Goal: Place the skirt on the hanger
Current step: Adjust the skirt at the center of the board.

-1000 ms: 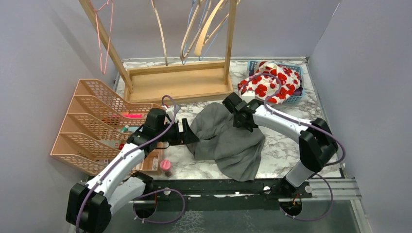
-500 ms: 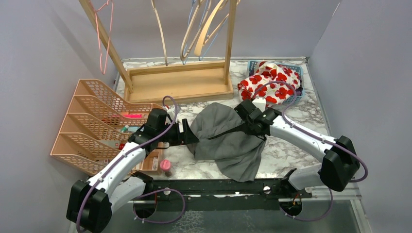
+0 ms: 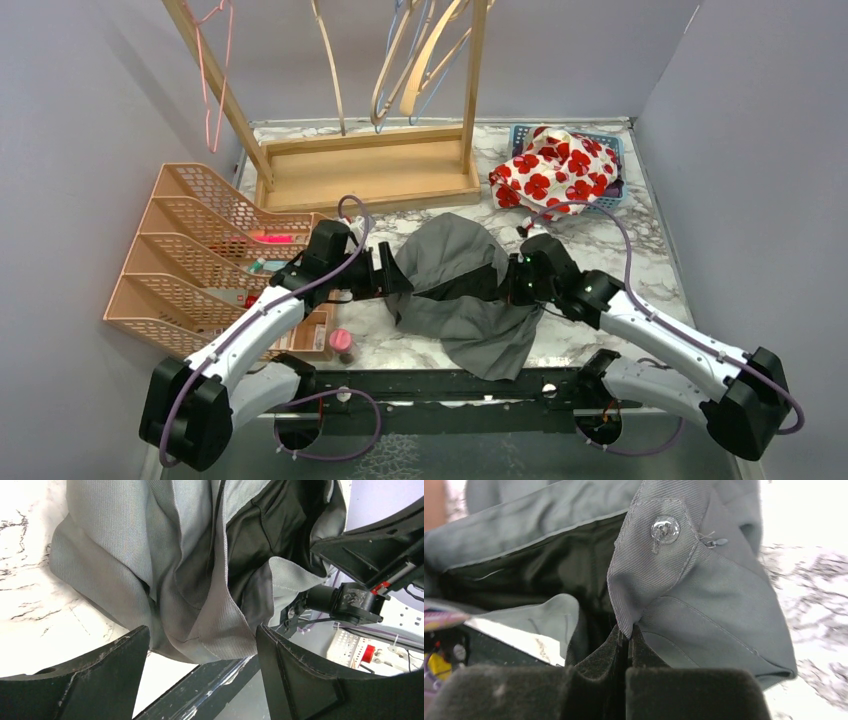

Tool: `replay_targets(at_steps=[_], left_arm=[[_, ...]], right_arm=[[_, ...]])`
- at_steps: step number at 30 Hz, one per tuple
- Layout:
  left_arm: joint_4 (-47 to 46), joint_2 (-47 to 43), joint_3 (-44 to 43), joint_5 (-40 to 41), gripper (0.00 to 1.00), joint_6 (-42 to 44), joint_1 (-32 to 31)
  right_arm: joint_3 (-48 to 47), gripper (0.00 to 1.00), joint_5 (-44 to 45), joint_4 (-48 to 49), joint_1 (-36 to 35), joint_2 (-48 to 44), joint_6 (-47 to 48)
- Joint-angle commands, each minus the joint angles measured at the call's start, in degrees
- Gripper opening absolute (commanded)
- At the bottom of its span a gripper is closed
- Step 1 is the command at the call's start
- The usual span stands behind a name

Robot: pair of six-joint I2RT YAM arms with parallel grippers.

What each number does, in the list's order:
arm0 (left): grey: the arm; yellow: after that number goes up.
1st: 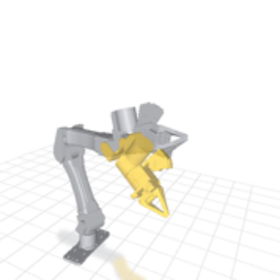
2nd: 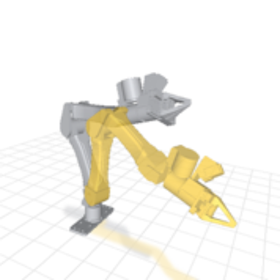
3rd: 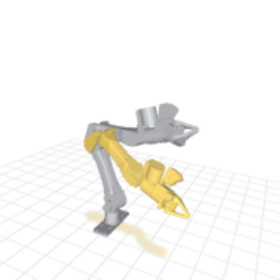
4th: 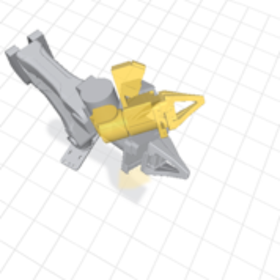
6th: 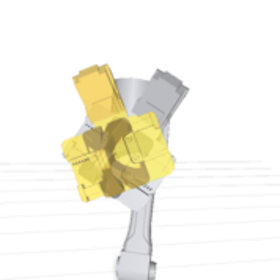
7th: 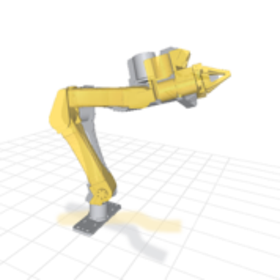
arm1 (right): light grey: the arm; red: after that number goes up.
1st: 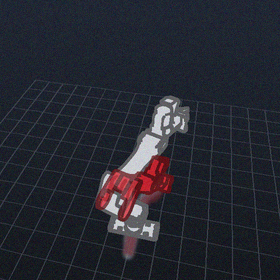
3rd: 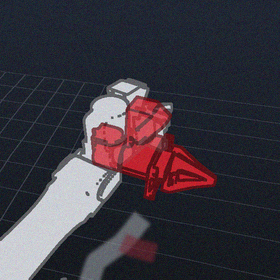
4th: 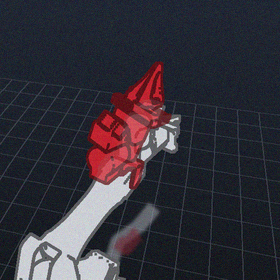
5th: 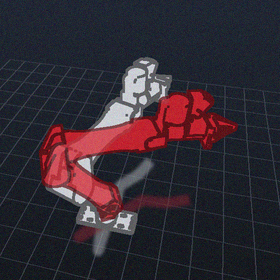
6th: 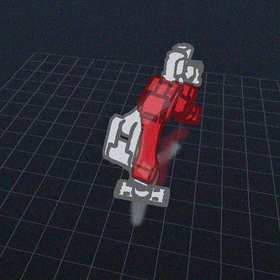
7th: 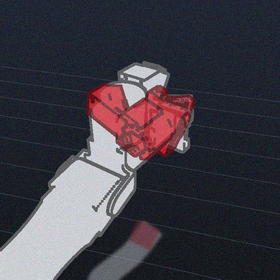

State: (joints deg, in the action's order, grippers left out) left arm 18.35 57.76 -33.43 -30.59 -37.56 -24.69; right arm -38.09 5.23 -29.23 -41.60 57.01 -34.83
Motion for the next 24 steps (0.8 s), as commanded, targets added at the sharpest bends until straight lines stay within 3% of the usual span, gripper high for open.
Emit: replay_targets(at_steps=[1,7,11,15,19,24], left_arm=[[-1.06,1.54,-1.75,1.48,0.81,-1.02,-1.02],[0.54,2.1,-0.18,3.05,0.79,-0.78,-2.73],[0.89,1.83,0.78,2.61,0.7,-0.59,-3.73],[0.87,2.09,0.4,2.57,0.45,-0.71,-4.03],[1.03,0.63,-2.02,4.55,0.0,-0.24,-4.05],[2.14,-7.64,-9.31,13.13,0.0,0.95,-4.0]], right_arm=[[3.52,0.01,-10.92,11.57,0.03,-3.73,3.66],[6.62,0.01,-9.74,13.56,0.03,-6.65,3.78],[7.07,0.01,-6.75,12.5,0.03,-6.78,2.89],[6.42,0.01,-2.78,10.84,0.03,-7.71,1.23],[5.0,0.01,2.28,9.04,0.03,-10.81,-0.68],[-1.13,0.01,7.59,7.27,0.03,-15.62,-0.51]])
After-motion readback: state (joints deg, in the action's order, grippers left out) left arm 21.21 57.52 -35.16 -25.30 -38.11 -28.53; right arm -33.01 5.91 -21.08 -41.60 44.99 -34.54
